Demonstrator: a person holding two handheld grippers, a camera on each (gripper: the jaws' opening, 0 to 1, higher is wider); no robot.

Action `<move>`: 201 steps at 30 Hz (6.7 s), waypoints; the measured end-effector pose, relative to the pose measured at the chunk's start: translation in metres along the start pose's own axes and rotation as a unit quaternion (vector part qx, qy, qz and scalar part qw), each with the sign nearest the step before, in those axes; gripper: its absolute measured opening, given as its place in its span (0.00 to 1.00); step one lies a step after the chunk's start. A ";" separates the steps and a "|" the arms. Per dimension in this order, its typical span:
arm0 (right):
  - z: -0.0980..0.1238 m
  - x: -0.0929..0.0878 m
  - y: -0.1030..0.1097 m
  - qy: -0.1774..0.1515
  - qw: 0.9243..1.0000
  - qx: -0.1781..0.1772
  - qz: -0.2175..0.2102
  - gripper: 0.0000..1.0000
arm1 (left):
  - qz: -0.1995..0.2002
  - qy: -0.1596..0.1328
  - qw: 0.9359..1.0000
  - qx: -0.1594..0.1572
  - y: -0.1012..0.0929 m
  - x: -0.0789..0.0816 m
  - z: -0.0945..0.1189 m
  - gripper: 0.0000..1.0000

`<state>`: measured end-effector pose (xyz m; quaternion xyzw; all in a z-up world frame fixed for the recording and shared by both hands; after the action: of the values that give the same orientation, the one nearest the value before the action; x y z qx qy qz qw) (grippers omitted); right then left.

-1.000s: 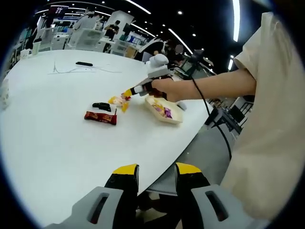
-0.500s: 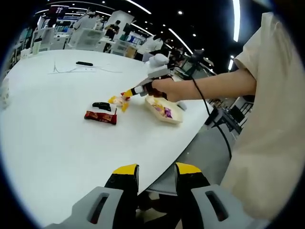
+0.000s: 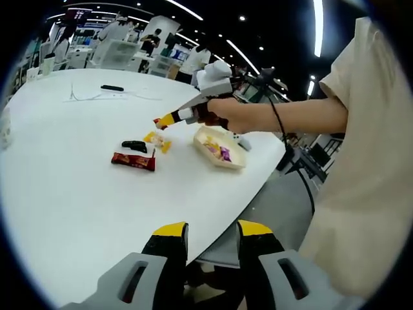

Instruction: Place the target food into the container with the food tongs after gripping and lifting it, then release it inside without dropping or visibly crushing the food.

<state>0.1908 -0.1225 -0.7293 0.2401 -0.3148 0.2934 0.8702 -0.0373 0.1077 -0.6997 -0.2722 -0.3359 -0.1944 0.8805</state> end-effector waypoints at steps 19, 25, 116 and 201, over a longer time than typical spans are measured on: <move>-0.008 -0.008 0.004 0.036 0.999 0.005 0.013 0.24 | 0.007 -0.009 1.000 0.008 0.000 -0.001 0.006 0.28; -0.011 -0.013 0.002 0.052 0.998 0.004 0.018 0.26 | 0.006 -0.010 1.000 0.005 -0.001 0.000 0.004 0.28; -0.012 -0.016 0.005 0.070 0.997 0.031 0.008 0.24 | 0.003 -0.010 1.000 0.007 -0.001 0.000 0.007 0.29; 0.080 0.000 0.023 0.015 0.997 0.070 -0.004 0.23 | -0.062 -0.077 0.995 0.018 -0.064 0.018 0.026 0.28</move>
<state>0.1424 -0.1544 -0.6688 0.2974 -0.2793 0.3150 0.8569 -0.0714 0.0712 -0.6487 -0.2489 -0.4226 -0.2211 0.8430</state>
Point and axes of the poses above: the point that each gripper's makers call its tool centre point, and the gripper's own axes: z roughly backward along the fingers, y roughly to its left, x roughly out of its top, the point moved 10 cm from there along z, roughly backward along the fingers, and after that the axes turned 15 degrees about x, right-handed, at the moved point
